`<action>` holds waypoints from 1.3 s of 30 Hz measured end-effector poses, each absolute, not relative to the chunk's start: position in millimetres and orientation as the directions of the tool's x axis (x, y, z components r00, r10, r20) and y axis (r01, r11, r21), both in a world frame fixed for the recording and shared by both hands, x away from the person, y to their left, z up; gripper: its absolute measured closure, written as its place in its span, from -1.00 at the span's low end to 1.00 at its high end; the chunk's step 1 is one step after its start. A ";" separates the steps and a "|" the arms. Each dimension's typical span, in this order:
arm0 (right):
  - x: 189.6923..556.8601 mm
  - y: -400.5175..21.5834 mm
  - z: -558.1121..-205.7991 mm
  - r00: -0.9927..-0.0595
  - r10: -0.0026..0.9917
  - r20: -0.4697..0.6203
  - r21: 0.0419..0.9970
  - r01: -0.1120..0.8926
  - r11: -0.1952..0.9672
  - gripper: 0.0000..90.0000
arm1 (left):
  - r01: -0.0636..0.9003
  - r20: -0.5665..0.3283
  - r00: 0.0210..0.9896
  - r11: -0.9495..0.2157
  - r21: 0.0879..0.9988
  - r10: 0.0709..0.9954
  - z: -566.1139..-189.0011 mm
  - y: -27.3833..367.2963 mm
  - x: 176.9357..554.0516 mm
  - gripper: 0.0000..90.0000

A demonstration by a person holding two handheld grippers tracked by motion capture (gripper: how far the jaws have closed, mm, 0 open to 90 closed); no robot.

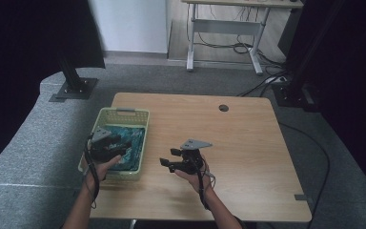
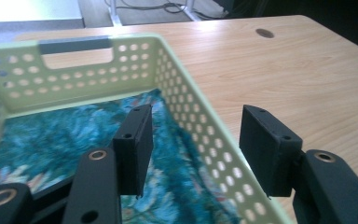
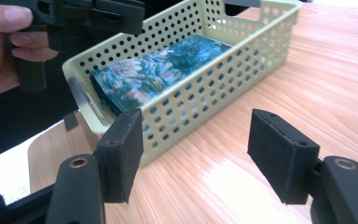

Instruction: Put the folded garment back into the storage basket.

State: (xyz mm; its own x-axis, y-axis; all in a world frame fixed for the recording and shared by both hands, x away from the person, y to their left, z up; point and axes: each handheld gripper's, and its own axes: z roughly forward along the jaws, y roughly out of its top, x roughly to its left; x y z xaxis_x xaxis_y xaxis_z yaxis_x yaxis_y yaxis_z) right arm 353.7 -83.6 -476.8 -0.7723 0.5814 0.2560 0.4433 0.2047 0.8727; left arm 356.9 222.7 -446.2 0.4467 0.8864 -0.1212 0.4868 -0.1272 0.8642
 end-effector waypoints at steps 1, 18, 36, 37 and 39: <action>352.7 -88.1 -477.4 -0.770 0.585 0.254 0.873 0.443 0.205 -0.22 | 0.484 -0.121 0.451 -0.129 0.866 0.884 -446.5 219.5 355.9 -0.02; 323.2 -159.6 -497.7 -0.737 0.633 0.236 0.868 0.453 0.203 -0.21 | 0.450 -0.073 0.536 -0.212 0.868 0.841 -456.1 169.0 331.8 -0.05; 292.2 -220.9 -510.6 -0.698 0.691 0.187 0.862 0.455 0.226 -0.21 | 0.421 -0.062 0.614 -0.260 0.869 0.787 -481.2 126.1 307.5 -0.05; 290.9 -223.4 -512.1 -0.697 0.692 0.188 0.860 0.457 0.227 -0.21 | 0.421 -0.066 0.619 -0.260 0.869 0.782 -483.4 124.2 306.0 -0.05; 288.2 -227.9 -515.0 -0.693 0.697 0.184 0.856 0.461 0.232 -0.21 | 0.421 -0.068 0.628 -0.264 0.868 0.775 -487.3 120.5 302.9 -0.05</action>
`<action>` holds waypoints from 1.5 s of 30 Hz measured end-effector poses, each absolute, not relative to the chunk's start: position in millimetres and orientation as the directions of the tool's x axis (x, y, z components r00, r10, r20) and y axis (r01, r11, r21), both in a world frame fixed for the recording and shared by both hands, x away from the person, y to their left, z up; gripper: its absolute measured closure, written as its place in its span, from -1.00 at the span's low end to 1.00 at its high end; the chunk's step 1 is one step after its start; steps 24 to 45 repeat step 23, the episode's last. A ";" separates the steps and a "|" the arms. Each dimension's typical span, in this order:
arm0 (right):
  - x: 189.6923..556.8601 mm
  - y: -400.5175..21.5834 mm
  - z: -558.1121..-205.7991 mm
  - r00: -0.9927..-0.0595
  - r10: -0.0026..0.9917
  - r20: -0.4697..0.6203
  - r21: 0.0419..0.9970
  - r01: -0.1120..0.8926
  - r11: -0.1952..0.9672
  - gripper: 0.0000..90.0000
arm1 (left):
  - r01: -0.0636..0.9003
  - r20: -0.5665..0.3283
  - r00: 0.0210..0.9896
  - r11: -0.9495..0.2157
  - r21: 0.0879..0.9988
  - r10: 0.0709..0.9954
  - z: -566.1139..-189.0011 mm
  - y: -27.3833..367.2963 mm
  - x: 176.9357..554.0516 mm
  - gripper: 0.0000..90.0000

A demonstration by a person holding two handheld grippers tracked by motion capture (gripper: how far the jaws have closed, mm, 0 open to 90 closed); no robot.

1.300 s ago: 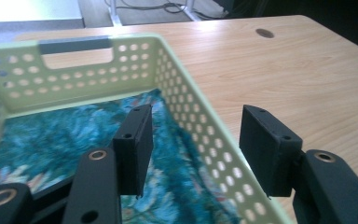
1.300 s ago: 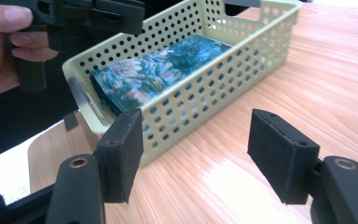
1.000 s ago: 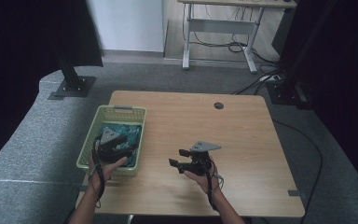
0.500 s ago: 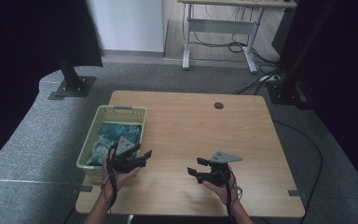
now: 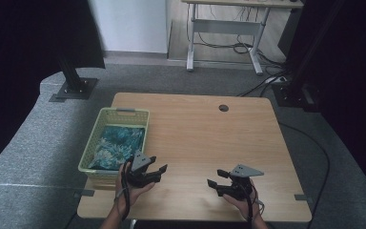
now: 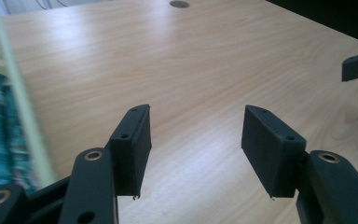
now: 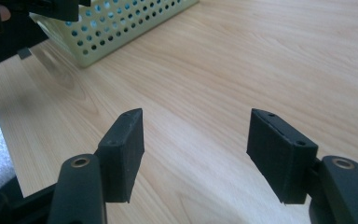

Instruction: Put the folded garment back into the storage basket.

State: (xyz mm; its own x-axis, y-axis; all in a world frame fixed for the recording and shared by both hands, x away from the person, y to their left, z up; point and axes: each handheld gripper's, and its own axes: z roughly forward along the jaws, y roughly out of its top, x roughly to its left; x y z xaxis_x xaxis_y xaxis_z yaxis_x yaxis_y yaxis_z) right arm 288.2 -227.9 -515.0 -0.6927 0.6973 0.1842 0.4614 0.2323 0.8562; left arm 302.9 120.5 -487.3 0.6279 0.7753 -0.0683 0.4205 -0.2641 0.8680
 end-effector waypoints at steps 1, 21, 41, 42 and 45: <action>286.9 -230.1 -516.4 -0.691 0.701 0.180 0.855 0.462 0.236 -0.21 | 0.419 -0.065 0.630 -0.268 0.867 0.774 -489.3 118.5 301.3 -0.05; 278.1 -253.1 -528.7 -0.656 0.733 0.178 0.851 0.477 0.221 -0.21 | 0.404 -0.039 0.684 -0.332 0.852 0.729 -514.7 91.9 281.9 -0.06; 278.2 -254.2 -528.3 -0.654 0.735 0.180 0.852 0.477 0.216 -0.21 | 0.410 -0.041 0.680 -0.333 0.849 0.732 -516.6 92.5 282.9 -0.07; 278.2 -254.2 -528.3 -0.654 0.735 0.180 0.852 0.477 0.216 -0.21 | 0.410 -0.041 0.680 -0.333 0.849 0.732 -516.6 92.5 282.9 -0.07; 278.2 -254.2 -528.3 -0.654 0.735 0.180 0.852 0.477 0.216 -0.21 | 0.410 -0.041 0.680 -0.333 0.849 0.732 -516.6 92.5 282.9 -0.07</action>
